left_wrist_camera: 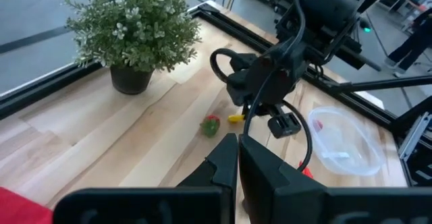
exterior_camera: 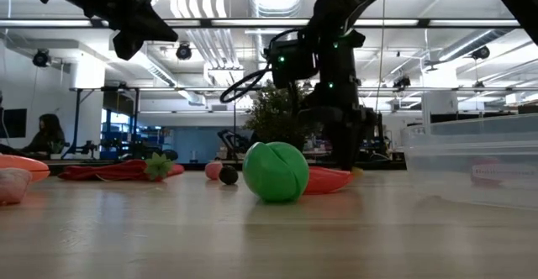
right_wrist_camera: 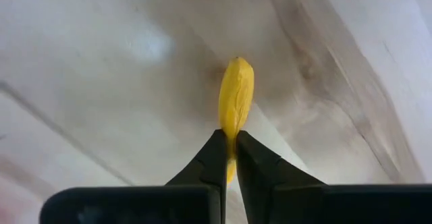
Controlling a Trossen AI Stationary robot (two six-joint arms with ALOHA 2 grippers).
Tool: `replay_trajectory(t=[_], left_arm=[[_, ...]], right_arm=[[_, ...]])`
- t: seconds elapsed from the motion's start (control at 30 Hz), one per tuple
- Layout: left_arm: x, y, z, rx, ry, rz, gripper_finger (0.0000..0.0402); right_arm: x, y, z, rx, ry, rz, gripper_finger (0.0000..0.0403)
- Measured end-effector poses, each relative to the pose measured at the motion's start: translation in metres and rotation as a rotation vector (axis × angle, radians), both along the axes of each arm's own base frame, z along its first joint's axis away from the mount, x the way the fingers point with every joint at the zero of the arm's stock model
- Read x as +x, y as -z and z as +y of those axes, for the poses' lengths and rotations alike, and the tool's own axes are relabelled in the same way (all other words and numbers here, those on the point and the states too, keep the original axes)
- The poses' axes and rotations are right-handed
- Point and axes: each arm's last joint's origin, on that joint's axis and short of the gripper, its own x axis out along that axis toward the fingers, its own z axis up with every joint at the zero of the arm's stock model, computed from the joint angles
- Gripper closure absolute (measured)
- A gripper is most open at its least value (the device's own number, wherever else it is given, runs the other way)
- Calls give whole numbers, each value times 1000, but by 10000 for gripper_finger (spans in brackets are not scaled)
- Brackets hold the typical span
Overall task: Pick and placing Produce into tupperware
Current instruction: Put the yellow corn into the transparent bin
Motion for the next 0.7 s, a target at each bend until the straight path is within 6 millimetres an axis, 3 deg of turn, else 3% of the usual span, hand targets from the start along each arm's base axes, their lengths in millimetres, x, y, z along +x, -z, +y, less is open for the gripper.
replay_trajectory(t=[0.2,0.4,0.7], left_arm=[[0,-1,0,5,0,-12,402],[1,0,1,9,2,-9,402],[6,4,2,3,4,19,402]], right_arm=[[-11,-43,11,17,65,-85,385],[-46,-99,51,59,184,-149,385],[-91,-104,125,172,392,-73,385]])
